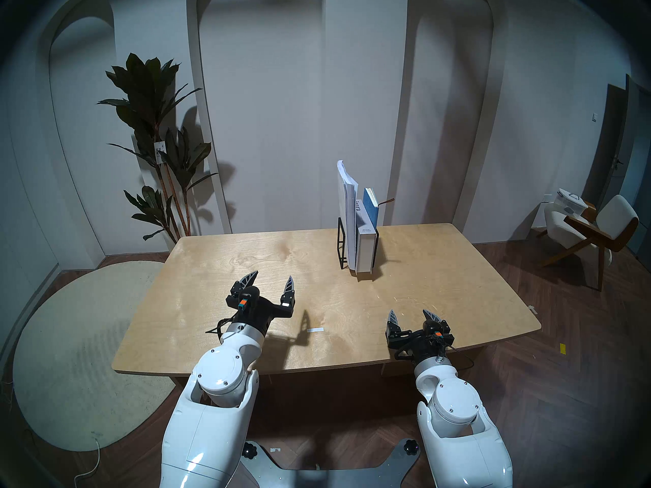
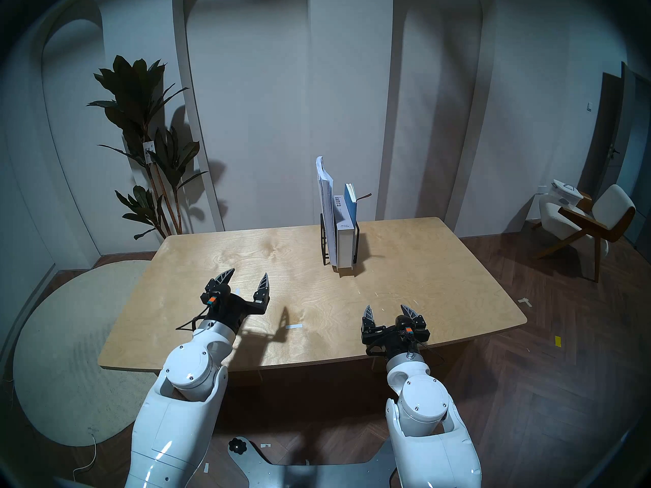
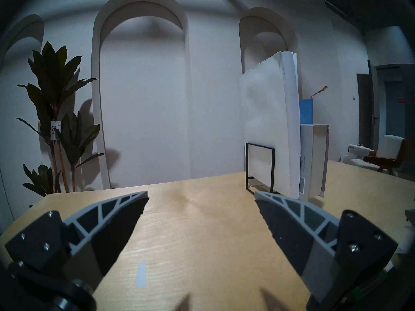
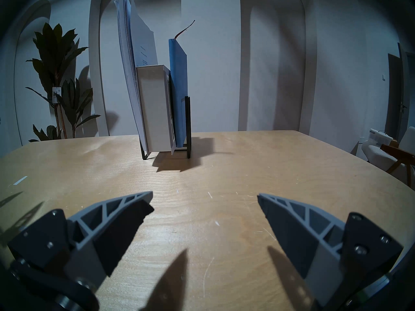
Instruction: Stack the books into one stack
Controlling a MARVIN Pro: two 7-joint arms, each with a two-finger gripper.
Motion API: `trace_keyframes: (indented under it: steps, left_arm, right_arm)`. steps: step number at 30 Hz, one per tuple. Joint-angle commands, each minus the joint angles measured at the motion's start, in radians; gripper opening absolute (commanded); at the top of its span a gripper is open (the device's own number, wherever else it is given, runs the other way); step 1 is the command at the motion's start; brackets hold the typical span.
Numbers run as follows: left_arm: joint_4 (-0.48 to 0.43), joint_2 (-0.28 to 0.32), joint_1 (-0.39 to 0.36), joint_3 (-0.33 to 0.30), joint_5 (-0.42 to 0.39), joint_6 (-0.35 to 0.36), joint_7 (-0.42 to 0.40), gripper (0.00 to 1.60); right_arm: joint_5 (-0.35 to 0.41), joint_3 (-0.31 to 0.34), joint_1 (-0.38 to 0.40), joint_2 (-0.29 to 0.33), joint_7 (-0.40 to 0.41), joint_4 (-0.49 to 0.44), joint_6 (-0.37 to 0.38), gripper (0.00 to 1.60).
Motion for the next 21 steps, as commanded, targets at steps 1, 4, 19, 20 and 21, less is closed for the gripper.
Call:
trace_keyframes:
  steps: [1, 4, 19, 20, 21]
  left_arm:
    - [-0.007, -0.057, -0.107, -0.005, -0.105, 0.089, -0.052, 1.60]
    - [0.010, -0.064, -0.143, 0.001, -0.121, 0.128, -0.061, 1.60]
    - [0.042, -0.095, -0.272, 0.115, -0.130, 0.183, -0.080, 1.60]
    - [0.053, -0.098, -0.285, 0.120, -0.145, 0.193, -0.083, 1.60]
    - [0.062, -0.100, -0.292, 0.124, -0.155, 0.201, -0.082, 1.60]
  right_arm:
    - [0.000, -0.002, 0.005, -0.001, 0.000, -0.018, -0.005, 1.60]
    - [0.000, -0.002, 0.005, -0.001, 0.000, -0.018, -0.005, 1.60]
    - [0.000, -0.002, 0.005, -0.001, 0.000, -0.018, -0.005, 1.60]
    - [0.000, -0.002, 0.005, -0.001, 0.000, -0.018, -0.005, 1.60]
    - [0.000, -0.002, 0.005, -0.001, 0.000, -0.018, -0.005, 1.60]
